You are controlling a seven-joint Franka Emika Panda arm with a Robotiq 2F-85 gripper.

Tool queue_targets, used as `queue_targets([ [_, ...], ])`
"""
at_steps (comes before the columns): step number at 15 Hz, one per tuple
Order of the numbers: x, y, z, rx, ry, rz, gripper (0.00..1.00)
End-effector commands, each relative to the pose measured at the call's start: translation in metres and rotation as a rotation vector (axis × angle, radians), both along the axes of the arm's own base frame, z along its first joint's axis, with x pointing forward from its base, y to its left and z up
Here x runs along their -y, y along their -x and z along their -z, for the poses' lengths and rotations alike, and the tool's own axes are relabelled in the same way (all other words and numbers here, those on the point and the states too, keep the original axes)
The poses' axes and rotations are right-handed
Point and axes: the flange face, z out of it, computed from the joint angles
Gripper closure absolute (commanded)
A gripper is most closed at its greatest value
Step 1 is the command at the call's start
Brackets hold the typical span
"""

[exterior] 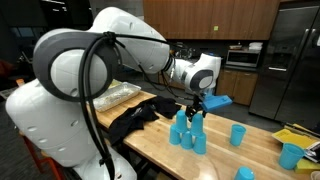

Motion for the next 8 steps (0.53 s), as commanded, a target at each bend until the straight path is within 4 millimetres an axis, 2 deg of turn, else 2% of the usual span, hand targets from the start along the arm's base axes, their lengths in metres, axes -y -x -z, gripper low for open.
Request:
queue_targets([
  [1,-0.0016,-0.0053,-0.0018,-0.008,0.003,-0.004,0.26],
  [6,-0.0018,-0.0060,-0.0015,-0.009,0.003,-0.006,0.62],
  [8,-0.0017,-0.0057,-0.0009,-0.009,0.001,-0.002,0.62],
])
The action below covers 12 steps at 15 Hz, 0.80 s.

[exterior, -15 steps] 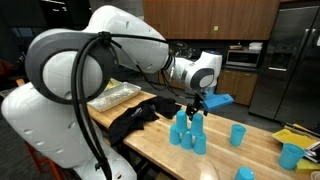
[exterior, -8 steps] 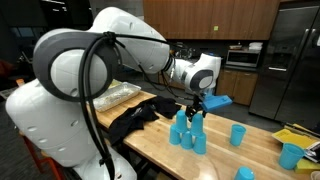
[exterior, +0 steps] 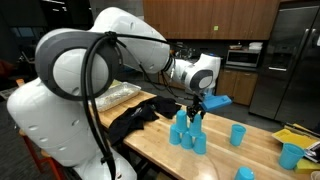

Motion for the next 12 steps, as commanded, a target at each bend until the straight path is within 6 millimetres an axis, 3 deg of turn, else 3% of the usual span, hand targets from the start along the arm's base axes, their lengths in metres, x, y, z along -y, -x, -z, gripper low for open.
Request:
queue_targets([
  [1,0.002,-0.003,-0.004,-0.002,-0.001,0.004,0.62],
  [6,0.010,0.000,-0.011,0.022,-0.006,0.035,0.62],
  [12,0.046,0.012,-0.027,0.091,0.021,0.157,0.62],
])
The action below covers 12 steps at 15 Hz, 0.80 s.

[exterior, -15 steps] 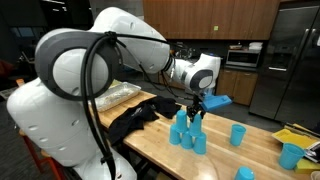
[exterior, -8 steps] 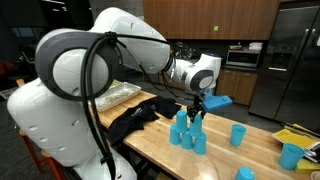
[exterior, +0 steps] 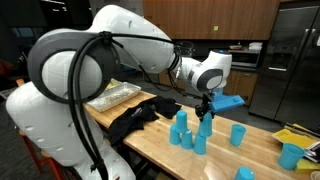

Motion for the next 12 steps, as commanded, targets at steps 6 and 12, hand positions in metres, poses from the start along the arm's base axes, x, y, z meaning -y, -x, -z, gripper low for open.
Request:
queue_targets([
  [6,0.041,0.021,-0.008,0.045,0.006,0.163,0.62],
  [12,0.054,0.032,-0.003,0.038,-0.012,0.244,0.62],
])
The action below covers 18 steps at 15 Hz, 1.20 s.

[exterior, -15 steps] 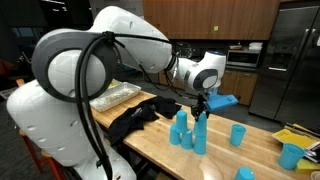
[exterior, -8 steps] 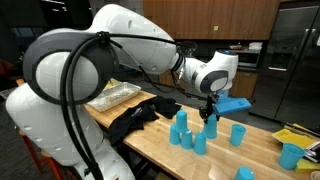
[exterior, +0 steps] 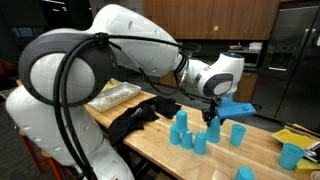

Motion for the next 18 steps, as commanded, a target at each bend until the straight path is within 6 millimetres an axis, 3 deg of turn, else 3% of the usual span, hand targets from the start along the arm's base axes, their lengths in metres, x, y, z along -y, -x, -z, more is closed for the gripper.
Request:
queue_targets([
  [1,0.007,0.010,0.000,0.013,-0.008,0.058,0.62],
  [18,0.042,0.049,0.040,0.024,-0.097,0.132,0.62],
])
